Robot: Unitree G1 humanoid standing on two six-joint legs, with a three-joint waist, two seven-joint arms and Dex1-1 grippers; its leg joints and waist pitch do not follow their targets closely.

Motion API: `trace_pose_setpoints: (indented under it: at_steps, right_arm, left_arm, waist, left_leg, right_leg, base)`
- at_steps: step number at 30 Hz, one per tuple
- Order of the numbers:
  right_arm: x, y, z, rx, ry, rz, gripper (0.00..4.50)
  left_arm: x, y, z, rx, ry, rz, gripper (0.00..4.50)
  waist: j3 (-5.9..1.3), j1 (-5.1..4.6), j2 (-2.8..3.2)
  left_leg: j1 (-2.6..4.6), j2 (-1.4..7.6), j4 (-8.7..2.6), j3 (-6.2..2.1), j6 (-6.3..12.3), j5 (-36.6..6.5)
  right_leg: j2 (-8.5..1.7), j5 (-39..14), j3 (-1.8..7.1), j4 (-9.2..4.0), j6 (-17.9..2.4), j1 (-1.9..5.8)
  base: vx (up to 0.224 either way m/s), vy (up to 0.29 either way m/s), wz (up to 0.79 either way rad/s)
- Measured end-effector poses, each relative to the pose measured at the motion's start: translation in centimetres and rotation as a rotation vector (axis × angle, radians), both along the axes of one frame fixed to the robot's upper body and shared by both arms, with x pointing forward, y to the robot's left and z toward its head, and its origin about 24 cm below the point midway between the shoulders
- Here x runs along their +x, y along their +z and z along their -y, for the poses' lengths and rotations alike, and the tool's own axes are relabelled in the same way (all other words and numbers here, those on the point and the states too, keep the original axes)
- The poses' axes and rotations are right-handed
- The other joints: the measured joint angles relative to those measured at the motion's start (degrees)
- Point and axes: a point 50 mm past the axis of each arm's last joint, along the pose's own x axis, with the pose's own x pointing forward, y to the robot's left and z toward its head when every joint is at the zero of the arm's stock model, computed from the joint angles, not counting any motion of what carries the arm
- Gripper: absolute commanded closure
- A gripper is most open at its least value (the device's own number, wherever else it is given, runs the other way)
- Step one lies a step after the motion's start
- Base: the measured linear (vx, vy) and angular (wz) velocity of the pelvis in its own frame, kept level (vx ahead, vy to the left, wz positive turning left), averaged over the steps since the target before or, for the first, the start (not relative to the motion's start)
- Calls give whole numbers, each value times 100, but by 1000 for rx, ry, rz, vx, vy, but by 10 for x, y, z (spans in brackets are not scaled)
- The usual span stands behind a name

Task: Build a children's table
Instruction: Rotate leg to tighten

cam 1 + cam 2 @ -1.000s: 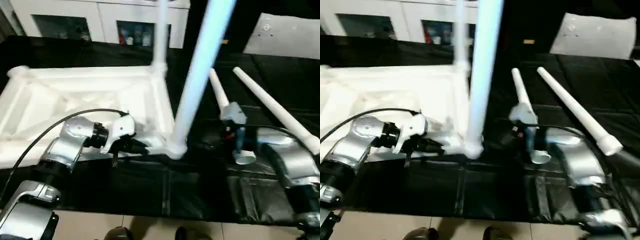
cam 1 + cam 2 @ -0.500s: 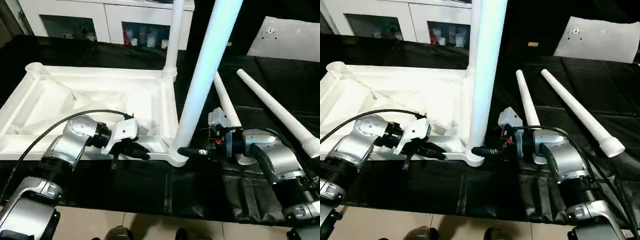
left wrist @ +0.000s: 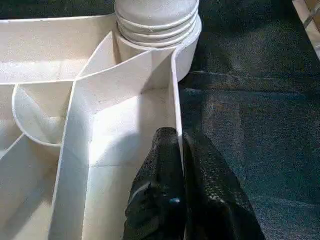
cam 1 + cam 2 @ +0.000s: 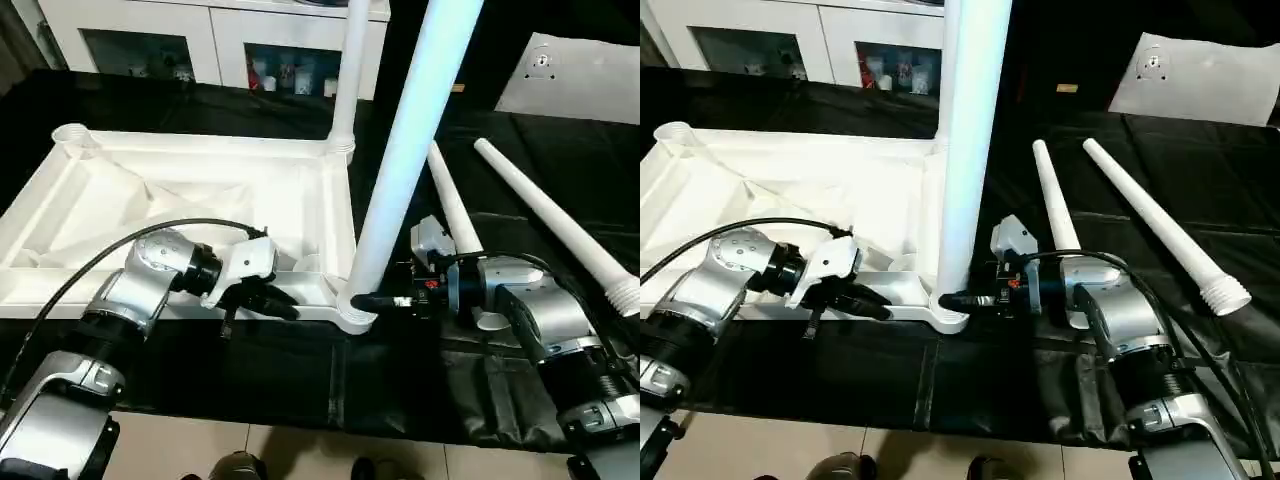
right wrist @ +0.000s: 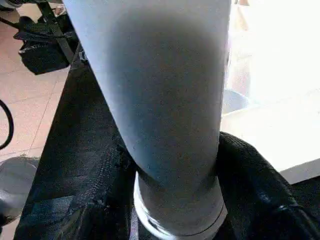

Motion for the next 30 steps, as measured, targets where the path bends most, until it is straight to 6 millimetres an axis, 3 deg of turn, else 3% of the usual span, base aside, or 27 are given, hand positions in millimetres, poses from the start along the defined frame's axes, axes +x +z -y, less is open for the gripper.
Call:
trace_pose_setpoints:
  at_steps: [4, 6, 9, 12, 16, 19, 25, 26, 30]
  right_arm:
    - [-1, -1, 0, 2, -6, -2, 250]
    - [-4, -4, 2, 17, -44, -14, 250]
    - [-7, -11, 0, 57, -181, -17, 250]
    - [-2, -19, -3, 97, -452, -5, 251]
    - [5, -23, -5, 95, -718, 18, 252]
    - [13, -24, -15, 98, -911, 27, 252]
    - [23, -22, -28, 95, -1112, 27, 252]
    - [23, -21, -28, 98, -1120, 29, 183]
    - [22, -20, -32, 125, -1119, 29, 170]
  left_arm:
    - [0, 0, 0, 0, 8, -3, 450]
    - [2, -2, 3, -8, 39, -10, 450]
    - [6, -4, 11, -46, 144, -24, 450]
    - [13, -9, 26, -79, 319, -28, 450]
    - [16, -16, 54, -135, 475, -54, 450]
    - [20, -18, 71, -162, 590, -60, 450]
    - [23, -18, 89, -165, 664, -23, 450]
    - [23, -17, 89, -163, 662, -18, 450]
    - [24, -15, 87, -141, 623, 60, 450]
  waist:
    - [0, 6, 1]
    - [-2, 54, 4]
    - [-3, 79, 6]
    - [-3, 10, 16]
    - [-7, -144, 21]
    - [-21, -234, 61]
    - [-31, -292, 82]
    - [-31, -296, 82]
    - [-31, -318, 80]
  left_leg:
    - [2, 0, -1, 0, 0, 0]
    - [10, 0, -1, 0, 0, 0]
    - [32, 1, 1, 0, -2, 1]
    - [91, -5, 2, 3, -2, 1]
    - [100, -9, -30, 2, -1, 0]
    - [101, -44, -36, 3, 0, 0]
    - [66, -76, -103, 0, 3, 0]
    - [54, -81, -107, 0, 5, 1]
    - [23, -85, -105, 17, 72, 42]
  right_leg:
    - [0, 0, 0, 0, 0, 3]
    - [0, 0, 0, 0, 0, 10]
    - [-2, 0, 0, -2, 0, 40]
    - [-11, -29, 2, -21, 48, 89]
    - [-16, -31, -17, -127, 50, 122]
    - [-60, -31, -35, -146, 51, 121]
    - [-87, -43, -65, -303, 71, 119]
    - [-88, -43, -62, -323, 71, 115]
    - [-87, -37, -40, -320, 62, 87]
  base:
    - [0, 0, 0]
    - [0, 0, 0]
    - [0, 0, 0]
    - [0, 0, 0]
    - [0, 0, 0]
    - [0, 0, 0]
    - [0, 0, 0]
    - [0, 0, 0]
    - [0, 0, 0]
